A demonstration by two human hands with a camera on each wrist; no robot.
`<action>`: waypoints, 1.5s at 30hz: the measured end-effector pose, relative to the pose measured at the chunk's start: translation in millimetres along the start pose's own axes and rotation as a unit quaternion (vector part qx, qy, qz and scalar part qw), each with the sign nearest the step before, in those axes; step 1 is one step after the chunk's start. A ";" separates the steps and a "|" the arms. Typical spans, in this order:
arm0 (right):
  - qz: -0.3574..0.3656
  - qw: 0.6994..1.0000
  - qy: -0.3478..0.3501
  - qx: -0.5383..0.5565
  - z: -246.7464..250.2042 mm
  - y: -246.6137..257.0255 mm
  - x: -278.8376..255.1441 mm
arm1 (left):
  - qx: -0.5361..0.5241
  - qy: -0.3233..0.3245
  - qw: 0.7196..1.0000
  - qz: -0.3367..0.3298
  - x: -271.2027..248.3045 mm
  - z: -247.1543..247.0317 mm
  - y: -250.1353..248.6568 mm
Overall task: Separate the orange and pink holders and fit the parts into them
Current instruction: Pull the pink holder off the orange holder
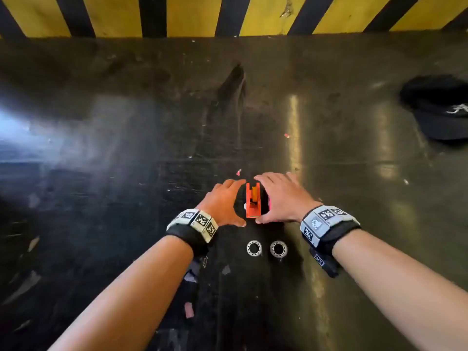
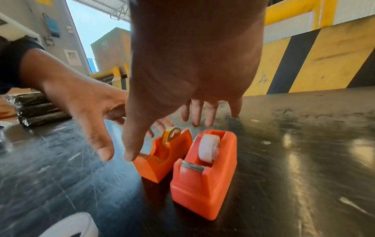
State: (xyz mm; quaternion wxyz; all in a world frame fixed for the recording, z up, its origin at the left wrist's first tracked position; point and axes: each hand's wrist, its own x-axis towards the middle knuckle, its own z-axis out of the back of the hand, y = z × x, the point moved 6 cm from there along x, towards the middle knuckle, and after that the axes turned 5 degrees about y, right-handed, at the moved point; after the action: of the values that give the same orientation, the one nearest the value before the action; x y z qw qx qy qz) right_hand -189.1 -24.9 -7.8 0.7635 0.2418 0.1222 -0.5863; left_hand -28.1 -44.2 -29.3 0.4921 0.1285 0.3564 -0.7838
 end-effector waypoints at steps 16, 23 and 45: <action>0.057 0.965 -0.077 0.244 4.2 3.8 -16.8 | -0.106 -0.069 0.989 -0.080 -22.5 23.3 -4.0; 0.043 0.965 -0.064 0.251 7.2 14.7 -37.3 | -0.106 -0.071 0.989 -0.081 -50.1 24.9 -5.1; 0.049 0.961 -0.083 0.258 6.5 23.5 -61.8 | -0.124 -0.126 0.984 0.003 -79.6 20.9 14.8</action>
State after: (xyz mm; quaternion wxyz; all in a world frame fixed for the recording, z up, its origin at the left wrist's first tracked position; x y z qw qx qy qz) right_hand -184.7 28.1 32.1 0.7102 0.3867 -0.1093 -0.5781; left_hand 26.3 -8.3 23.1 0.5474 -0.0324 0.3855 -0.7421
